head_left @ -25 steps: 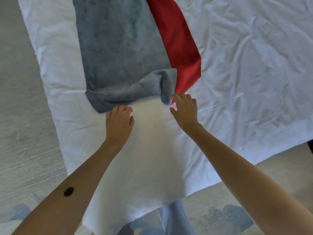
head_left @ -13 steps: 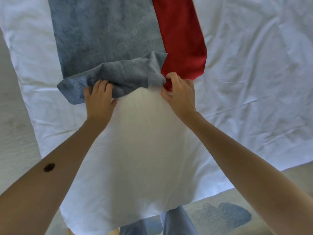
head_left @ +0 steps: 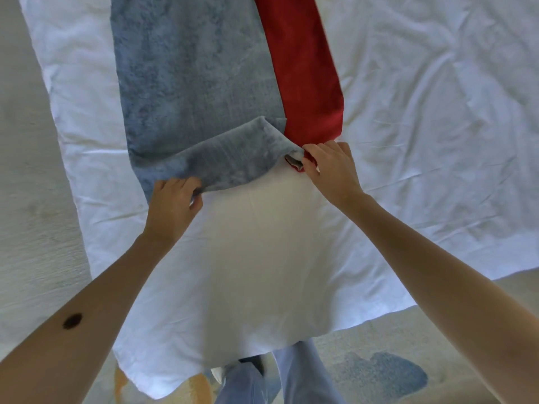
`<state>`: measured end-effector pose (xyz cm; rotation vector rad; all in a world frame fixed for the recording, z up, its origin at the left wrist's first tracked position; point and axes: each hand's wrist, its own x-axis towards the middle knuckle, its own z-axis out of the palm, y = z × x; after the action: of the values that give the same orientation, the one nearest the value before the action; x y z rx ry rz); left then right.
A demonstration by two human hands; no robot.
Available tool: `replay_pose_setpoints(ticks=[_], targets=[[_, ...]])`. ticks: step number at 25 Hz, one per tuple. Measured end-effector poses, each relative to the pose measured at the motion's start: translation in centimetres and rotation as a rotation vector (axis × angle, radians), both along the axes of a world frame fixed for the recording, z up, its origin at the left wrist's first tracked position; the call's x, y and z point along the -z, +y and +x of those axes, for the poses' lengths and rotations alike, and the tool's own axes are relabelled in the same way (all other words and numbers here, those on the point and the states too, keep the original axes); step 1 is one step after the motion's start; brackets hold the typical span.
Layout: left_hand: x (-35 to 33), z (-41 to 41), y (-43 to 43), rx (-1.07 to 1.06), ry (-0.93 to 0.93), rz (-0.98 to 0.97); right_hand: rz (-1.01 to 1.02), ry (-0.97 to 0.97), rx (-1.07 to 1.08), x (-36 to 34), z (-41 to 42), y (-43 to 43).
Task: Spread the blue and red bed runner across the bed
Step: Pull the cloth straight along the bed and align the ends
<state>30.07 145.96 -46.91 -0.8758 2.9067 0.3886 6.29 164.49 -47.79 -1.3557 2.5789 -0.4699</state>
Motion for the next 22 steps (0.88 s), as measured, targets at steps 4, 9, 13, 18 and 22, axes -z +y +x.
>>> replay_pose_setpoints(ticks=[4,9,13,18,22], targets=[[-1.2,4.2,2.3,0.018,-0.031,0.077,-0.004,0.018,-0.009,-1.8,1.8,2.8],[-2.4,7.3,4.1,0.014,0.024,0.069,-0.044,0.145,-0.076,-3.4,5.3,6.3],[-2.8,11.5,7.8,0.063,-0.056,0.100,0.012,0.196,-0.168,-3.7,8.9,9.9],[-2.7,18.5,13.9,0.020,-0.167,0.108,0.230,0.102,-0.293,-2.6,15.4,15.6],[-2.3,20.8,15.8,0.015,-0.211,0.101,0.262,0.072,-0.252,-1.3,18.8,18.2]])
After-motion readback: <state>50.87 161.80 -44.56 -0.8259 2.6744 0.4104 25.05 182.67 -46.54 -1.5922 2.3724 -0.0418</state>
